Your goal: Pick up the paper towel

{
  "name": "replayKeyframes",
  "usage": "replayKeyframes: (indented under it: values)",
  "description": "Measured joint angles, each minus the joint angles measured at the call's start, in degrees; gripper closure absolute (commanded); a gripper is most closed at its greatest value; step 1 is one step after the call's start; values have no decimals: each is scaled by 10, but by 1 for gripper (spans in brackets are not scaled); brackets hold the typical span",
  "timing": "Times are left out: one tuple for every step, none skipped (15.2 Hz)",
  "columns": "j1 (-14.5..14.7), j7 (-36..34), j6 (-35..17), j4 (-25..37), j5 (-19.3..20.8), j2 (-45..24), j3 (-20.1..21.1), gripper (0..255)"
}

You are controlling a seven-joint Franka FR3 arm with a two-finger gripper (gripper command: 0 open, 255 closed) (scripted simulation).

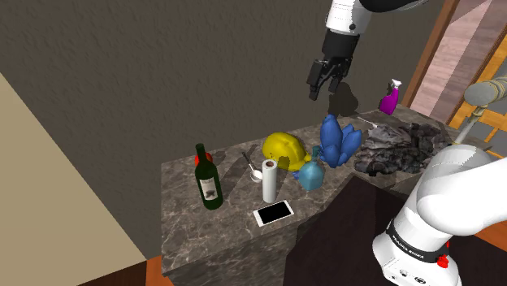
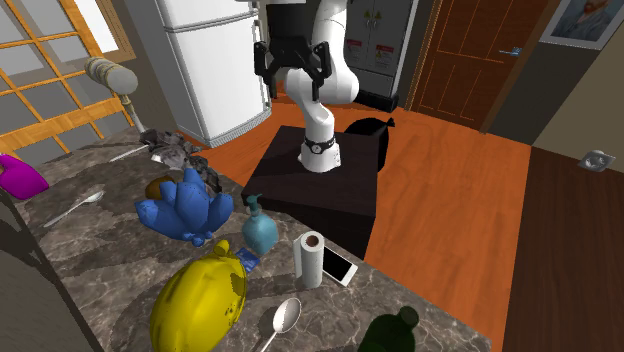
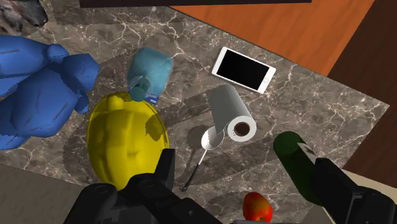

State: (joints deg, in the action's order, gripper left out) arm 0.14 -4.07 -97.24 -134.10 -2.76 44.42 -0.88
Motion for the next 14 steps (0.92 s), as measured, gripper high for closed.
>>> replayKeyframes:
  values:
    - [0, 0, 0, 0, 0, 0, 0, 0]
    - [0, -6, -9, -7, -1, -1, 4, 0]
    - [0, -15, -23, -18, -4, -4, 11, 0]
    - [-1, -22, -38, -32, -4, -2, 17, 0]
    - [-2, -30, -60, -49, -5, -7, 21, 0]
    - [-2, -41, -82, -64, -7, -12, 30, 0]
    - [-3, -50, -103, -74, -8, -21, 36, 0]
    - [-4, -59, -123, -86, -9, -27, 43, 0]
    - [-4, -71, -146, -103, -11, -32, 52, 0]
    - [-4, -81, -172, -115, -12, -45, 60, 0]
    - [-5, -94, -190, -123, -14, -53, 69, 0]
    - [-5, -104, -215, -137, -14, -63, 76, 0]
    - [-7, -115, -237, -143, -14, -77, 84, 0]
    - [-10, -125, -262, -149, -13, -94, 91, 0]
